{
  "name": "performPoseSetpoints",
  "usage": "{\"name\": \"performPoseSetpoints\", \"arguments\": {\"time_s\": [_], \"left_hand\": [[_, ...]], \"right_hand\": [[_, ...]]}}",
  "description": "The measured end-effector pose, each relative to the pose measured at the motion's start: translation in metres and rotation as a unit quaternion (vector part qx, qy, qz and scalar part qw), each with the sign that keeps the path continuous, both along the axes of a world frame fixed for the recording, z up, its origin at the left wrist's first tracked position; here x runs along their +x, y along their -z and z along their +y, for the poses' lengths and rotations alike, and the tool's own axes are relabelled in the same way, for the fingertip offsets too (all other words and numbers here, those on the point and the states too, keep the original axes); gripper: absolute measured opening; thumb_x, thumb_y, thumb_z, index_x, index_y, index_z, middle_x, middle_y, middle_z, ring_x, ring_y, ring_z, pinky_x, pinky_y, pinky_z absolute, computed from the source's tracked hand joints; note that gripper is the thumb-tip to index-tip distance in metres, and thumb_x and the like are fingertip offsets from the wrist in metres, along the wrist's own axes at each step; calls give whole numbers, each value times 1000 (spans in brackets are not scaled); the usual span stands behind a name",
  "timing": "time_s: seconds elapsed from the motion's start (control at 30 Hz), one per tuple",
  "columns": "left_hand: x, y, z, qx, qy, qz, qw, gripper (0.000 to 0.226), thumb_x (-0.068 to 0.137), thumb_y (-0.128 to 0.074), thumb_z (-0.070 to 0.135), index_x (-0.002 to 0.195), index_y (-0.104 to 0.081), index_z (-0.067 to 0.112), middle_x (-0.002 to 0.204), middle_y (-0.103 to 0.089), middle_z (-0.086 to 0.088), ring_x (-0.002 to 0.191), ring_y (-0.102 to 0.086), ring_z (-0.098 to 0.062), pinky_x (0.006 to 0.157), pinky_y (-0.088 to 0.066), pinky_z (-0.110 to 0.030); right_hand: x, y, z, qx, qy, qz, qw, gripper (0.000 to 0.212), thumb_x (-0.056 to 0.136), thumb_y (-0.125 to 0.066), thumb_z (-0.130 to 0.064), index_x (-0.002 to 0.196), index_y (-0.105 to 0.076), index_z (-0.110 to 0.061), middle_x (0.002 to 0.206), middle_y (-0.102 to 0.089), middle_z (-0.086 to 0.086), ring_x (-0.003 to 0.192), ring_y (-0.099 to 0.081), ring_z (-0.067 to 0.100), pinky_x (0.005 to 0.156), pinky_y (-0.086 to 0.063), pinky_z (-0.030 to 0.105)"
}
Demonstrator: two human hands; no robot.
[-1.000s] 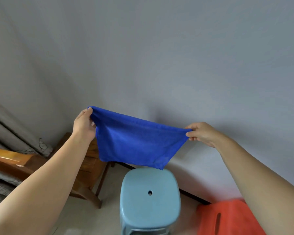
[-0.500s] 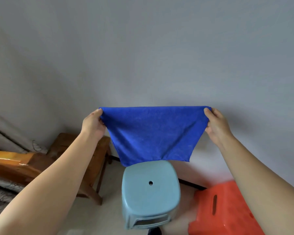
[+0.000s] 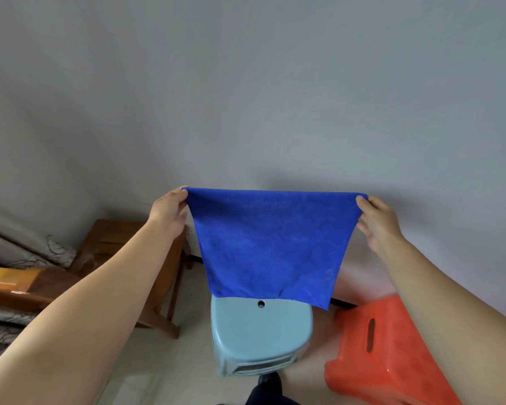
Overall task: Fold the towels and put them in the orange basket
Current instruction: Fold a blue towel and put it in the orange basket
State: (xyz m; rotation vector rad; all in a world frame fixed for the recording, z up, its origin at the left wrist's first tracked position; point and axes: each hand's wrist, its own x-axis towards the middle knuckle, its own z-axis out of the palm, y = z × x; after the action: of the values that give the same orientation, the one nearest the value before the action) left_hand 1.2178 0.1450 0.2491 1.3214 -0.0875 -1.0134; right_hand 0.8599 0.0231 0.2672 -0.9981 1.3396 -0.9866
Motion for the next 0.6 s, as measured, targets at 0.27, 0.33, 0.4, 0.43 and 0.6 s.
{"name": "performPoseSetpoints", "arguments": {"time_s": [0.27,0.33,0.4,0.43,0.6], "left_hand": [[8,15,8,-101,33,52,993,42,95,-42,4,66,-70,19,69,-68,4,80,-59,-13,85,-44,-26],[8,27,25,-103,54,52,992,42,94,-43,5,68,-72,19,74,-70,4,80,-63,-12,90,-41,-27],[5,42,47,-78,62,47,994,48,95,-42,5,64,-75,19,76,-72,6,79,-67,-8,91,-41,-24],[2,49,60,-58,67,43,995,49,95,-42,5,65,-76,20,80,-73,6,84,-67,-7,93,-40,-24],[-12,96,127,38,119,44,991,27,98,-40,6,91,-63,17,91,-70,7,101,-57,-7,100,-32,-26]], "right_hand": [[-5,11,-9,7,-45,86,995,18,94,-56,-19,76,-61,-20,85,-60,-3,91,-54,17,92,-41,30],[-12,21,0,11,-51,116,992,19,92,-57,-21,74,-61,-20,83,-56,-1,88,-48,17,98,-41,35],[-17,32,14,20,-57,141,988,16,92,-58,-23,76,-63,-20,85,-53,1,85,-45,25,107,-36,50],[-20,38,22,27,-63,152,986,13,92,-57,-23,82,-65,-19,89,-53,2,87,-47,34,108,-33,53],[-38,81,82,75,-85,177,978,12,93,-57,-14,86,-67,-14,77,-56,-2,84,-49,16,84,-40,31]]}}
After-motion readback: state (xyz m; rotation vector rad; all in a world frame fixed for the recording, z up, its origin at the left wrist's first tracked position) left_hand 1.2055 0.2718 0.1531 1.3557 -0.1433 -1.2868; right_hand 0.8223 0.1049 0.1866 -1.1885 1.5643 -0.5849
